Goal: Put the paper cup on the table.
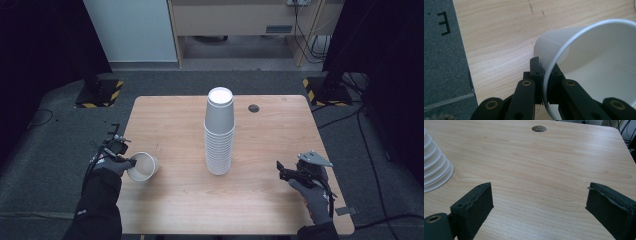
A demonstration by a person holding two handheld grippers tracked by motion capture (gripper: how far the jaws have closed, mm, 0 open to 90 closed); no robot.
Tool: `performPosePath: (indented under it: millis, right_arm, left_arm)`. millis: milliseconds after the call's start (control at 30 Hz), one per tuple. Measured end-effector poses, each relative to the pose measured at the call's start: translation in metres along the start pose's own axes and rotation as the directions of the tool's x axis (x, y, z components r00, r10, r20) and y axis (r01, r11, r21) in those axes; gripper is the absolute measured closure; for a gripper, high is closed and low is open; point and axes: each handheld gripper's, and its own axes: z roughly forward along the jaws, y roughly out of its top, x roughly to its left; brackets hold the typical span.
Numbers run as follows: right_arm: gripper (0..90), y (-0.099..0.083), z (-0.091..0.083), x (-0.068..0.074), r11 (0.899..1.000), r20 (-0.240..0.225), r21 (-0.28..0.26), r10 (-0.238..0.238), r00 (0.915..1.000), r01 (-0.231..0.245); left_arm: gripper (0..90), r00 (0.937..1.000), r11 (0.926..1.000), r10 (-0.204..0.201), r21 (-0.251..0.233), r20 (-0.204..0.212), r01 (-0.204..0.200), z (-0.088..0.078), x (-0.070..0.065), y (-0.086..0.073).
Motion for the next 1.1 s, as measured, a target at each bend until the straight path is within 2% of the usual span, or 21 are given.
performPosePath:
  millis: [200, 267, 467, 533, 567, 833, 1100]
  right_arm:
    - [7.1, 0.000, 0.000, 0.000, 1.000, -0.001, -0.001, -0.001, 1.0000, 0.001]
    - [7.2, 0.000, 0.000, 0.000, 1.000, -0.001, -0.001, 0.000, 1.0000, 0.000]
    - [7.2, 0.000, 0.000, 0.000, 1.000, -0.001, 0.000, -0.001, 1.0000, 0.001]
    - [7.2, 0.000, 0.000, 0.000, 1.000, -0.002, 0.001, -0.001, 1.0000, 0.001]
    - [7.2, 0.000, 0.000, 0.000, 1.000, -0.002, 0.001, -0.001, 1.0000, 0.001]
    - [7.2, 0.000, 0.000, 0.000, 1.000, -0.002, 0.000, -0.002, 1.0000, 0.002]
    - [7.2, 0.000, 0.000, 0.001, 1.000, -0.004, -0.001, -0.007, 1.0000, 0.007]
  left_arm:
    - [85.4, 1.0000, 0.9984, -0.007, 0.056, 0.004, 0.006, -0.003, 0.002, 0.004]
    - [85.4, 0.9998, 0.9962, -0.009, 0.087, 0.015, 0.007, -0.004, 0.002, 0.005]
    - [85.4, 0.9994, 0.9914, -0.017, 0.130, 0.029, 0.014, -0.005, -0.001, 0.007]
    - [85.4, 0.9993, 0.9889, -0.020, 0.148, 0.031, 0.016, -0.006, -0.001, 0.008]
    - [85.5, 0.9995, 0.9851, -0.017, 0.171, 0.028, 0.012, -0.008, -0.002, 0.009]
    - [85.4, 0.9994, 0.9764, -0.018, 0.216, 0.030, 0.012, -0.005, -0.004, 0.011]
    - [85.2, 0.9979, 0.9619, -0.048, 0.271, 0.043, 0.034, 0.000, -0.005, 0.009]
